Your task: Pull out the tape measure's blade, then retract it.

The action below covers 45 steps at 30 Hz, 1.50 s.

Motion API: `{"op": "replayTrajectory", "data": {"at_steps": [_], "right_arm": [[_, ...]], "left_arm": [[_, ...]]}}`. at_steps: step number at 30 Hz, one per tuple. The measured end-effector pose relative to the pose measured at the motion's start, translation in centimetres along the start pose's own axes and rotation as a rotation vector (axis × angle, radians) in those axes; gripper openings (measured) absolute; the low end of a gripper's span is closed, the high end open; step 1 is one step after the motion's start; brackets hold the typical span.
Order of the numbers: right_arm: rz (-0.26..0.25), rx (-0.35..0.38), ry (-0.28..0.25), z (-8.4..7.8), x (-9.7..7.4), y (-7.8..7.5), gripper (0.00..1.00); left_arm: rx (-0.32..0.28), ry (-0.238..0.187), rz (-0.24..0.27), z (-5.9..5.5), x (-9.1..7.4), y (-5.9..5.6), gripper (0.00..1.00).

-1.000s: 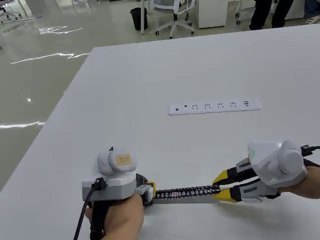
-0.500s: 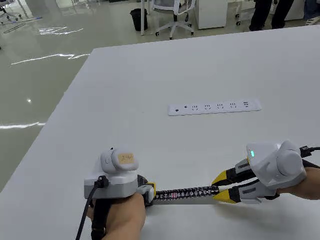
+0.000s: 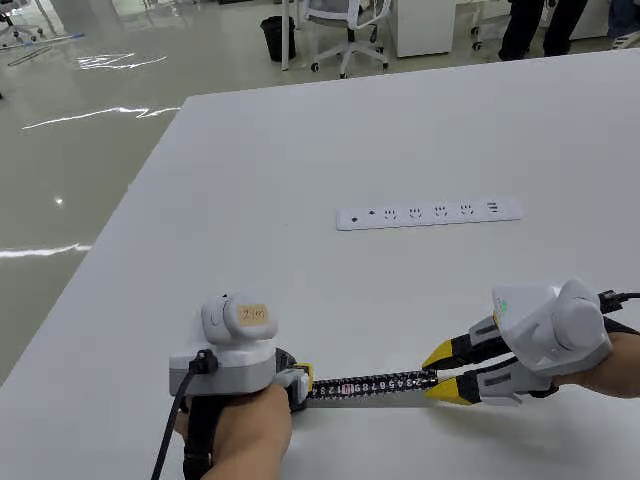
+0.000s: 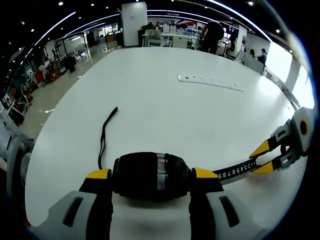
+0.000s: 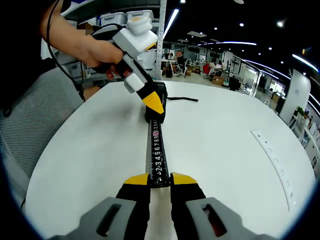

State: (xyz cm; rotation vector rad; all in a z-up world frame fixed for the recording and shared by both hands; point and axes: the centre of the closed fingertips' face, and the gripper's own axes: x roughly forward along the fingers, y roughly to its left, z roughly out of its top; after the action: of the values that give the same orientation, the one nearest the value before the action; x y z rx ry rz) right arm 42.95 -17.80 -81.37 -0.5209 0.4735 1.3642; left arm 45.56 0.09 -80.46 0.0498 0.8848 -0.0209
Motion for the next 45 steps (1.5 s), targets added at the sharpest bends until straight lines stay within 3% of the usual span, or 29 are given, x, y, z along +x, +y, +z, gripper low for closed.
{"op": "replayTrajectory", "data": {"at_steps": [45], "right_arm": [[0.002,0.007,-0.012,0.5,1.1,0.1,0.15]], "left_arm": [[0.0,-0.011,-0.01,0.0,0.0,0.0,0.58]]}}
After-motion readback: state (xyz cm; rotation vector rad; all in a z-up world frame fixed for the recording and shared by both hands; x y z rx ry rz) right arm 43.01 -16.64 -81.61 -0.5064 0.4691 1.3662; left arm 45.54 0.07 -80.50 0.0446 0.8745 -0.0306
